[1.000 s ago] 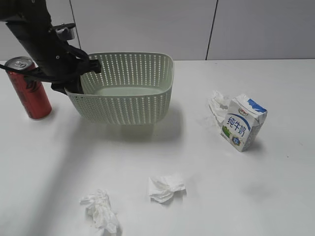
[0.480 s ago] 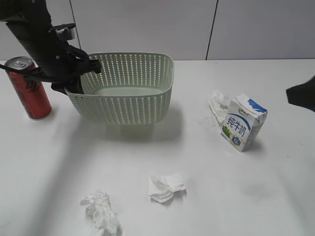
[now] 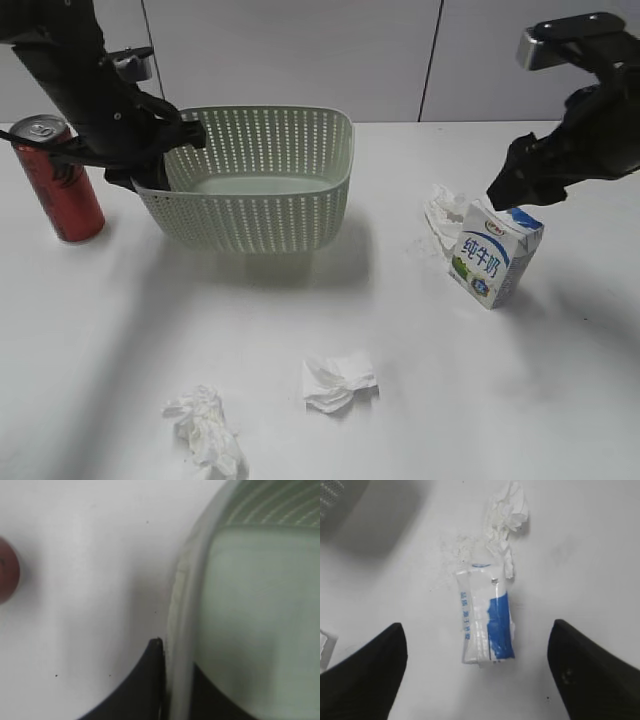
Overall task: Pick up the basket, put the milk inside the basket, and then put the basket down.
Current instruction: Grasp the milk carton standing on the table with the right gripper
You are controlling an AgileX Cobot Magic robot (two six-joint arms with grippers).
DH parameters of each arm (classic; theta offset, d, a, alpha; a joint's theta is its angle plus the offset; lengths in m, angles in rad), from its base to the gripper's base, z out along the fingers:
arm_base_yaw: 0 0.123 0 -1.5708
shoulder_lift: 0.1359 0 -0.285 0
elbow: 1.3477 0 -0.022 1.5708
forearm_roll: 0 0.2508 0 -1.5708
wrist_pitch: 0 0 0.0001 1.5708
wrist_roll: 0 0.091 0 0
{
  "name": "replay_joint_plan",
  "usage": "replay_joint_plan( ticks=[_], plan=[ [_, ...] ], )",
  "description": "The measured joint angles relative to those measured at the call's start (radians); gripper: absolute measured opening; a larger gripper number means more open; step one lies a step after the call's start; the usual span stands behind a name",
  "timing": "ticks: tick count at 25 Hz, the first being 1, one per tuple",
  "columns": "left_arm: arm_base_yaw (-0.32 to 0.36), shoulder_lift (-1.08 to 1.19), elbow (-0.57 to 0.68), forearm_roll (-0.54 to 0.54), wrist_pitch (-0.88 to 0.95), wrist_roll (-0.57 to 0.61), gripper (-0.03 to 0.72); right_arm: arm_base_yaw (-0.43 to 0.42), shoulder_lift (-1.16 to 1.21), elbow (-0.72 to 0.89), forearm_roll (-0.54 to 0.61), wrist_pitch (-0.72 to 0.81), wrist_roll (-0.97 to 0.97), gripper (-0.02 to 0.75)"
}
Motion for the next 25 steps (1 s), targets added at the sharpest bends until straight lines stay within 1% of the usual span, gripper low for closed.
replay_joint_plan(
  ticks=[5, 11, 15, 17, 21, 25],
  plan=[
    [0.000, 0.000, 0.000, 0.003, -0.004, 0.000, 0.006, 0.013, 0.112, -0.062, -0.004, 0.013, -0.006, 0.670],
    [0.000, 0.000, 0.000, 0.007, -0.005, 0.000, 0.006, 0.013, 0.218, -0.082, -0.011, 0.010, -0.007, 0.665],
    [0.000, 0.000, 0.000, 0.007, -0.007, 0.000, 0.006, 0.013, 0.280, -0.082, -0.018, -0.007, -0.008, 0.650],
    [0.000, 0.000, 0.000, 0.007, -0.008, 0.000, 0.006, 0.013, 0.304, -0.082, -0.019, -0.022, -0.008, 0.629],
    [0.000, 0.000, 0.000, 0.007, -0.010, 0.000, 0.006, 0.013, 0.341, -0.082, -0.019, -0.039, -0.009, 0.520],
    [0.000, 0.000, 0.000, 0.007, -0.011, 0.000, 0.006, 0.013, 0.348, -0.086, -0.021, -0.036, -0.009, 0.372]
  ],
)
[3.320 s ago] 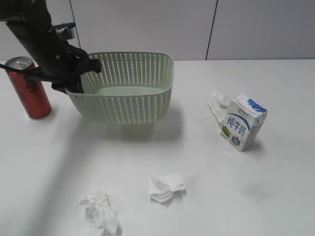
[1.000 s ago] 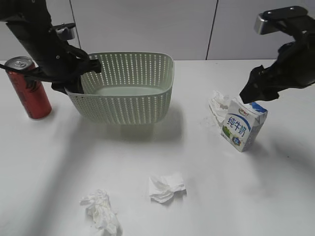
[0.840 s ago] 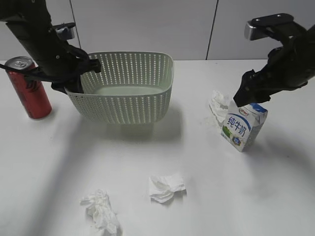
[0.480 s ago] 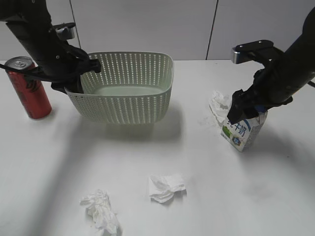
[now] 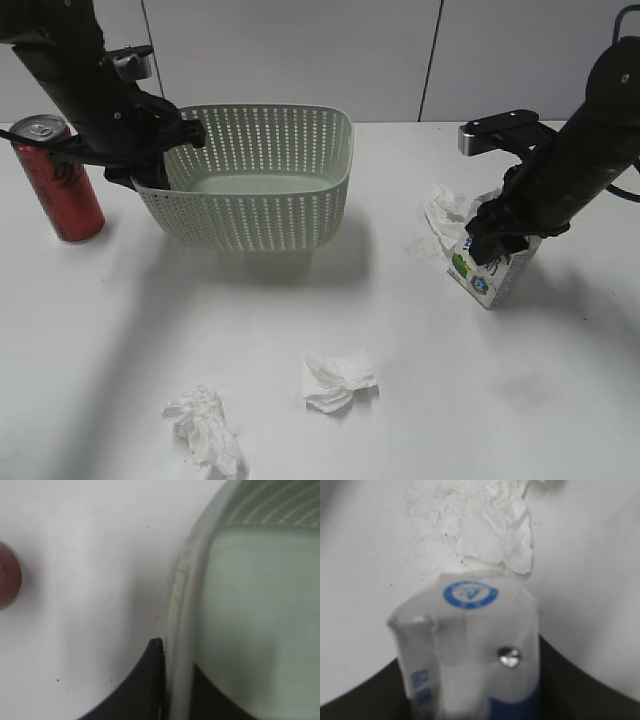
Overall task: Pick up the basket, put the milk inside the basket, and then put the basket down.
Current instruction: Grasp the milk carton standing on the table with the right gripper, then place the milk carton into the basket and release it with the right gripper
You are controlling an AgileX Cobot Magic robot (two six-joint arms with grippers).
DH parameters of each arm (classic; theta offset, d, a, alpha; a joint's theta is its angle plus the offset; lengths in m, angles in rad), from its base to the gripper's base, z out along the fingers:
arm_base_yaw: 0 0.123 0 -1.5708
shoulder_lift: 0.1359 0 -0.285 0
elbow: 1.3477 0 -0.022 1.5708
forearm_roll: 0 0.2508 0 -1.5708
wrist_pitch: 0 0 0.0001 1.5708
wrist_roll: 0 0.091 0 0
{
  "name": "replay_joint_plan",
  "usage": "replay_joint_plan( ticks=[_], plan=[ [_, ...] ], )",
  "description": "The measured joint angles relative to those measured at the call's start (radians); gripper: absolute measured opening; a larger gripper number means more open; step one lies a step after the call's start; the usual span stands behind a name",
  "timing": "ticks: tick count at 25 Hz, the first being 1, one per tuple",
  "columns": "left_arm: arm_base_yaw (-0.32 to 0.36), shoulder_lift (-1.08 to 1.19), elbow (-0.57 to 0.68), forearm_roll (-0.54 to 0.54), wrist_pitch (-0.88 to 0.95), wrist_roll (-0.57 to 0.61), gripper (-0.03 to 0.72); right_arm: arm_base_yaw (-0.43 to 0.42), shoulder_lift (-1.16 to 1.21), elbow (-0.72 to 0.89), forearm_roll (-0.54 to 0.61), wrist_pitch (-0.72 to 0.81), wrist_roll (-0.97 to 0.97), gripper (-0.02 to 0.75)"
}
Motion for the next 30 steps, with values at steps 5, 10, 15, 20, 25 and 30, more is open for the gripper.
replay_joint_plan(
  ticks=[5, 10, 15, 20, 25, 30],
  plan=[
    [0.000, 0.000, 0.000, 0.000, -0.001, 0.000, 0.006, 0.000, 0.005, -0.038, -0.007, 0.070, 0.000, 0.328],
    [0.000, 0.000, 0.000, 0.000, -0.011, 0.000, 0.006, 0.000, 0.005, -0.144, -0.007, 0.255, -0.001, 0.328],
    [0.000, 0.000, 0.000, 0.000, -0.020, 0.000, 0.006, 0.005, 0.005, -0.320, -0.007, 0.455, -0.001, 0.328],
    [0.000, 0.000, 0.000, 0.000, -0.035, 0.000, 0.006, 0.080, 0.005, -0.514, -0.016, 0.545, 0.000, 0.328],
    [-0.001, 0.000, 0.000, 0.000, -0.044, 0.000, 0.006, 0.197, 0.005, -0.688, -0.026, 0.498, -0.001, 0.328],
    [-0.011, 0.000, 0.000, 0.002, -0.060, 0.002, 0.006, 0.275, 0.021, -0.767, -0.033, 0.369, -0.001, 0.328]
  ],
)
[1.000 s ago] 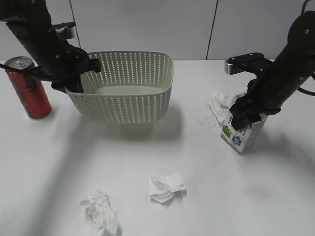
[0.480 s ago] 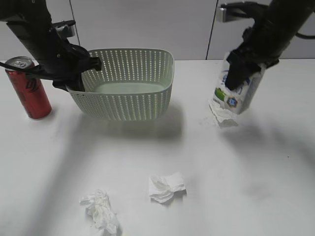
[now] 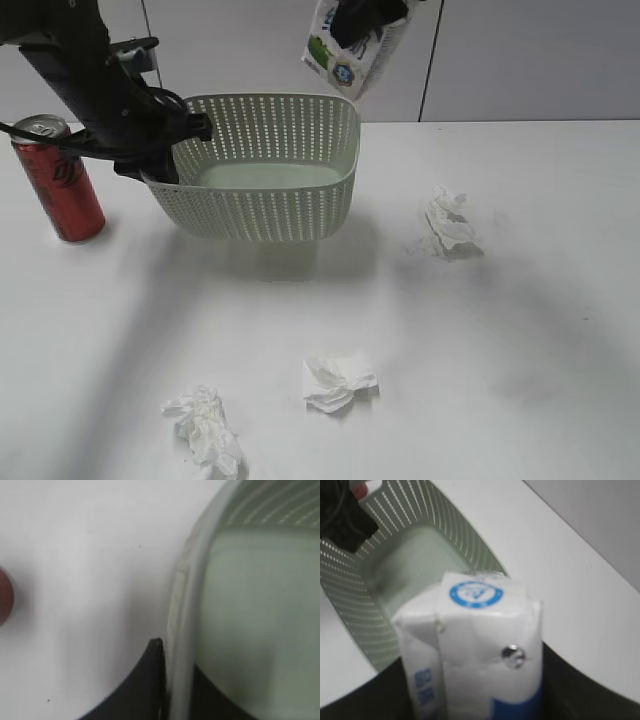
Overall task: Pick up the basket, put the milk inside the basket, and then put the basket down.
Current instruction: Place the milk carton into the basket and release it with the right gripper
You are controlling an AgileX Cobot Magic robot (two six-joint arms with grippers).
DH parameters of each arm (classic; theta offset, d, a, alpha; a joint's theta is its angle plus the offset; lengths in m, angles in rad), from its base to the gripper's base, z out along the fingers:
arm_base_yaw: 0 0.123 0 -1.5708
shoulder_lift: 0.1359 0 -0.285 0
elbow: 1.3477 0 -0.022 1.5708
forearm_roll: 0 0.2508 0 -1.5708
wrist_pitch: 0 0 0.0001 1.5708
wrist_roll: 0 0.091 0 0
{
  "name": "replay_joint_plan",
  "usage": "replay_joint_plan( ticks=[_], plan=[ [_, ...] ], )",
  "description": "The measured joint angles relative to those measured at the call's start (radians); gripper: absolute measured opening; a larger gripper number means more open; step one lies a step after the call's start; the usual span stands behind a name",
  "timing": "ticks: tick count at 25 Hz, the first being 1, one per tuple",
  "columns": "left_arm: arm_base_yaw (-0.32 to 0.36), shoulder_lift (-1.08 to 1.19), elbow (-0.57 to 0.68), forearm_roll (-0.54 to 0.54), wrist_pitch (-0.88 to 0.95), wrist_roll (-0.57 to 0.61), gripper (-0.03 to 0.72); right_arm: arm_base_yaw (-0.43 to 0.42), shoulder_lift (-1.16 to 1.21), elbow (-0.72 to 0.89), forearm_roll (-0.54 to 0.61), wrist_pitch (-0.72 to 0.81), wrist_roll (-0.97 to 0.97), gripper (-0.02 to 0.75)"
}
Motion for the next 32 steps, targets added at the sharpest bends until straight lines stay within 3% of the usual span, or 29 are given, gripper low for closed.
replay_joint_plan(
  ticks=[13, 18, 25, 32],
  plan=[
    [-0.026, 0.000, 0.000, 0.008, -0.032, 0.002, 0.006, 0.102, 0.302, -0.030, -0.134, -0.128, -0.009, 0.328],
    [-0.026, 0.005, 0.001, 0.059, -0.034, 0.007, 0.006, 0.141, 0.356, -0.054, -0.152, -0.139, -0.011, 0.331],
    [-0.027, 0.005, 0.001, 0.058, -0.051, 0.010, 0.006, 0.155, 0.356, -0.064, -0.155, -0.149, -0.012, 0.559],
    [-0.027, 0.005, 0.001, 0.058, -0.050, 0.010, 0.006, 0.154, 0.301, -0.066, -0.178, -0.123, -0.012, 0.593]
  ],
)
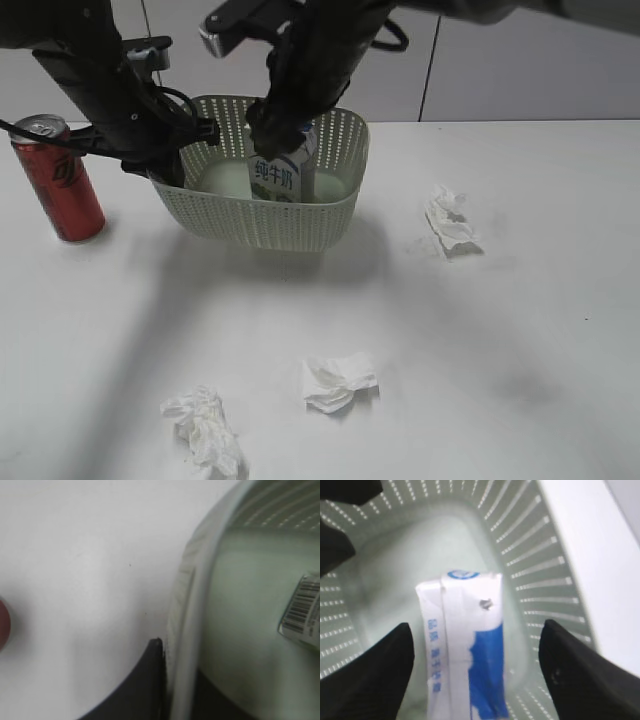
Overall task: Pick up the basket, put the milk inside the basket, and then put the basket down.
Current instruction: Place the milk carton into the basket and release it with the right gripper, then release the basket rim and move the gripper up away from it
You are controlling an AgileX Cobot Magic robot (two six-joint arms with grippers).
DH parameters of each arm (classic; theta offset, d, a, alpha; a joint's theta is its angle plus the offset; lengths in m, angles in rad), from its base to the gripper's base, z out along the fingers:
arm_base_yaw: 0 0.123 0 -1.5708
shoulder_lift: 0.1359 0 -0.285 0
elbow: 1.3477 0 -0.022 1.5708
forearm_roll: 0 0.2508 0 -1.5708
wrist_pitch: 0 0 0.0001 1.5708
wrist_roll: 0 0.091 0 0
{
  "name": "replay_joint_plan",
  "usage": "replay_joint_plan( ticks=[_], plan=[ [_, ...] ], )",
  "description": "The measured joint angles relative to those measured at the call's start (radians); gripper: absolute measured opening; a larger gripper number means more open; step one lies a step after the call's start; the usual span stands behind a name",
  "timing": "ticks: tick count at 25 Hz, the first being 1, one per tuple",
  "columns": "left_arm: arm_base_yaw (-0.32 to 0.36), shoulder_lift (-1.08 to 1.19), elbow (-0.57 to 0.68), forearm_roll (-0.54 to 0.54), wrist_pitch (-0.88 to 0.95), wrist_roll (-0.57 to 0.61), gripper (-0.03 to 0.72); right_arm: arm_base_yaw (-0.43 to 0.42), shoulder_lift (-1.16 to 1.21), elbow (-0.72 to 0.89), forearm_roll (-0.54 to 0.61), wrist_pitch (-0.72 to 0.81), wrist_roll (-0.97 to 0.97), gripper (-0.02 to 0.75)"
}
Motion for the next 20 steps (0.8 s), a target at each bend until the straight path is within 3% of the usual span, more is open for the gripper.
replay_joint_plan(
  ticks=[4, 12, 20],
  plan=[
    [0.000, 0.000, 0.000, -0.002, 0.001, 0.000, 0.006, -0.022, -0.104, -0.005, -0.008, 0.030, 0.013, 0.594],
    [0.000, 0.000, 0.000, -0.008, 0.012, 0.000, 0.006, -0.129, -0.315, 0.015, -0.014, 0.228, 0.107, 0.594],
    [0.000, 0.000, 0.000, -0.026, 0.019, -0.001, 0.006, -0.287, -0.525, 0.301, -0.014, 0.301, 0.245, 0.594]
  ],
)
